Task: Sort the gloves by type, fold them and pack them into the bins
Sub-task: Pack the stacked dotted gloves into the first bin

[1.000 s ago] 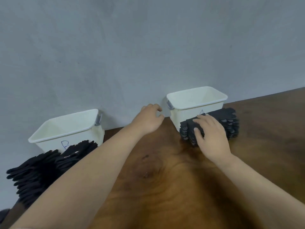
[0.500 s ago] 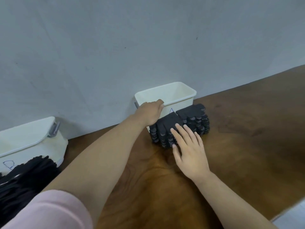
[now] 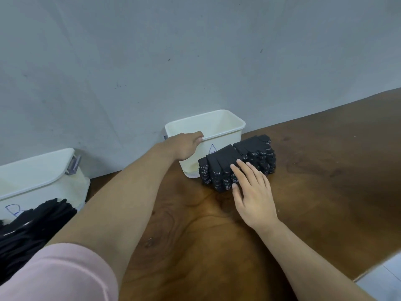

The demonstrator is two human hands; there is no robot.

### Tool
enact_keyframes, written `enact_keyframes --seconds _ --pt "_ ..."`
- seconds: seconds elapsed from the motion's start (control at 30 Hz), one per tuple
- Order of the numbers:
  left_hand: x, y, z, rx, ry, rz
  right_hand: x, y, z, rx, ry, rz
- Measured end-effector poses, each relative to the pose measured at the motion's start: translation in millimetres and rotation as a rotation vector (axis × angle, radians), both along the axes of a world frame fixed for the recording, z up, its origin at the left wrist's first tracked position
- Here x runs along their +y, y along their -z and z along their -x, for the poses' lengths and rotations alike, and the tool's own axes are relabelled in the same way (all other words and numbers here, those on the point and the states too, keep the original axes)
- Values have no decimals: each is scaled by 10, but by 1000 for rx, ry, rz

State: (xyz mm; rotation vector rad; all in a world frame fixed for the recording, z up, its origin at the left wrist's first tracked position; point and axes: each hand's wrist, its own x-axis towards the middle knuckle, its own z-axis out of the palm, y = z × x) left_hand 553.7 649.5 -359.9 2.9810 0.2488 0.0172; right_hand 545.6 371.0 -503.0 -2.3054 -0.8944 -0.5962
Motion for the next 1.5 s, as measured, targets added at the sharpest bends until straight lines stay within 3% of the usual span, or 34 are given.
enact_keyframes --seconds 0.43,0.7,1.03,1.27,1.4,1.5 --pt "705 31 1550 -26 -202 30 8 -40 42 0 -18 50" --pt "405 29 2499 -72 -295 -39 -12 -95 138 12 -24 53" --pt "-229 143 3673 -389 -131 -201 -79 -74 480 -57 -125 102" --pt "-420 218 4072 -451 -41 -238 20 -52 1026 187 -391 278" --pt "-487 230 4110 -475 -4 -238 18 -65 1210 333 -411 201" --pt "-487 241 4099 -437 8 -198 -20 -72 1280 320 -426 181"
